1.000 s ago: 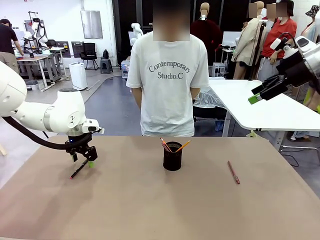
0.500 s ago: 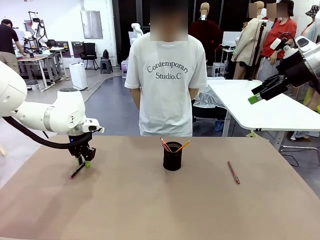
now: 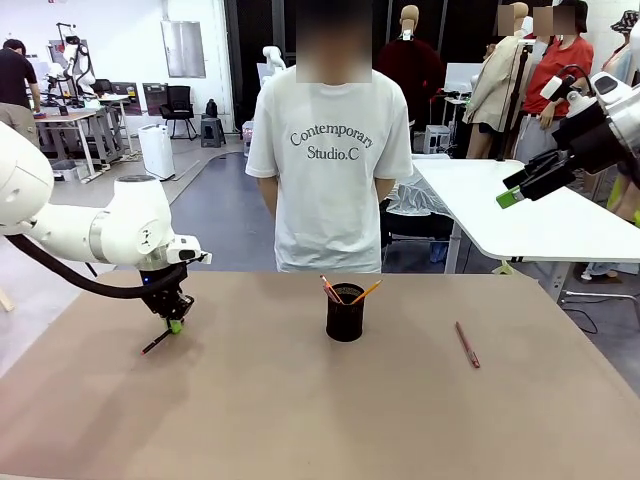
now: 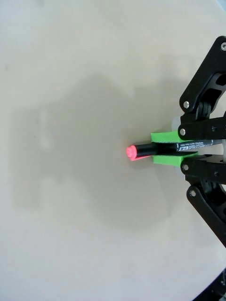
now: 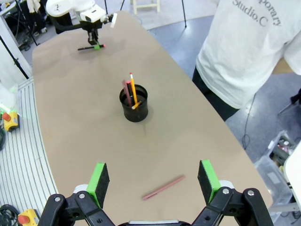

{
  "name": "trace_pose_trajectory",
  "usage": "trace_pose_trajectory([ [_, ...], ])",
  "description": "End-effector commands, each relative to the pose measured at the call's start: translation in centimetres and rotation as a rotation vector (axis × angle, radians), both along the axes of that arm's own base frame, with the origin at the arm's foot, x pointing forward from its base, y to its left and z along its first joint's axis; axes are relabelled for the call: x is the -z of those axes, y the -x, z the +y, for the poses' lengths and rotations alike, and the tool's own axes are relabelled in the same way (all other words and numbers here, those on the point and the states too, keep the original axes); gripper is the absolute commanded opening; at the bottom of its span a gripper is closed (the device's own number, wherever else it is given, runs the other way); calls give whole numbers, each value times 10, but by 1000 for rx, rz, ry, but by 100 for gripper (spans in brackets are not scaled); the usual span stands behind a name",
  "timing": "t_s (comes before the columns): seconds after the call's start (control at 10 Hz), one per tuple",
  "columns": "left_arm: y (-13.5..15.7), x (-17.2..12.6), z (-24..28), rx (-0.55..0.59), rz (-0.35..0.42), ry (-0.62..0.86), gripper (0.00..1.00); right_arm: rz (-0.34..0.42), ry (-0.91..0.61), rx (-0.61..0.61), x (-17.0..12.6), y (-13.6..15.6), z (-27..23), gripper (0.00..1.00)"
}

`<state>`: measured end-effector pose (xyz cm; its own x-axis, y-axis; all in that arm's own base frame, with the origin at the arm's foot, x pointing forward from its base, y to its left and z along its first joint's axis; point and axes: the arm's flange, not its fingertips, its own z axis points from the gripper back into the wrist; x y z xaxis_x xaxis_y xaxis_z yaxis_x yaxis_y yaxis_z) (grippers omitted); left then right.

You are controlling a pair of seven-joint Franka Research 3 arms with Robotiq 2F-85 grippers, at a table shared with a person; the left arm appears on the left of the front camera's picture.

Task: Place the pens into the pen holder.
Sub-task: Pick up a writing instrument from the table and place it into the Pen holder.

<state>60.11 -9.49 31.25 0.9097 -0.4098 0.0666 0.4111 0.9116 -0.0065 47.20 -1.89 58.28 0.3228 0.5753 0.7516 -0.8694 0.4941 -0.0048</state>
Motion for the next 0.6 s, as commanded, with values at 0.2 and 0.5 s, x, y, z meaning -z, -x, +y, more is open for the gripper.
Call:
trace_pose_trajectory([
  [0.2,26,-35,-9,211,-2,369,0,-5,-1,2,-3,-1,1,100],
  [0.5,48,-72,-26,488,-57,718,0,-5,-1,2,-3,-1,1,100],
])
